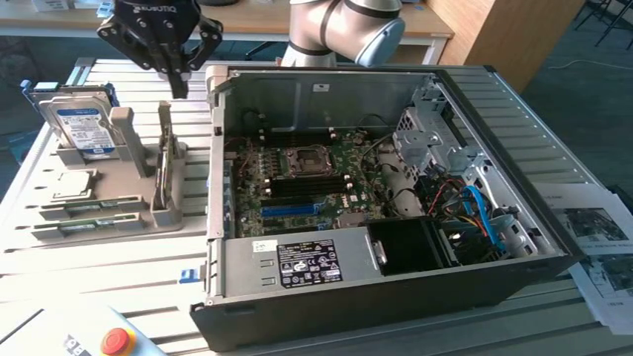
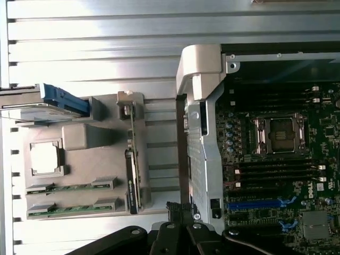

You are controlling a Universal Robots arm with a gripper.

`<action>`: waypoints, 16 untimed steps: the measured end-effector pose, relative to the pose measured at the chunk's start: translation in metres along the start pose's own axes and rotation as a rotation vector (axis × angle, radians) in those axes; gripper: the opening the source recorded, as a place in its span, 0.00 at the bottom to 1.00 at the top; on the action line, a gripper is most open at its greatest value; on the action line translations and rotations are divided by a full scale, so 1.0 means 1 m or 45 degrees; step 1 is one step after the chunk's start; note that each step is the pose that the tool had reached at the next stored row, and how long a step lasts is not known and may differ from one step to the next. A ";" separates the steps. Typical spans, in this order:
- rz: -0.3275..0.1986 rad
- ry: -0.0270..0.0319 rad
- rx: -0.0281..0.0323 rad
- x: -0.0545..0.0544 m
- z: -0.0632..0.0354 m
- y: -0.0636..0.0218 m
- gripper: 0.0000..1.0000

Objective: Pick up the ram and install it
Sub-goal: 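Reach for the ram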

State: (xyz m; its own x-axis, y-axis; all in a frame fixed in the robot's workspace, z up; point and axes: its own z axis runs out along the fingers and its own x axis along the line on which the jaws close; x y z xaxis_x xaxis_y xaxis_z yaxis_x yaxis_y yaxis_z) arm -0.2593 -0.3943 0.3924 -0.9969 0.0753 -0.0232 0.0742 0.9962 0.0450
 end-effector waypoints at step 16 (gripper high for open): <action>0.000 0.0000 -0.0001 0.049 -0.0011 -0.0019 0.10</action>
State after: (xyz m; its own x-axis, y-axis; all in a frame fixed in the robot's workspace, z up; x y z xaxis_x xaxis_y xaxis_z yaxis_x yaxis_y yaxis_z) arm -0.3080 -0.3925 0.3923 -0.9969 0.0752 -0.0233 0.0741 0.9962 0.0450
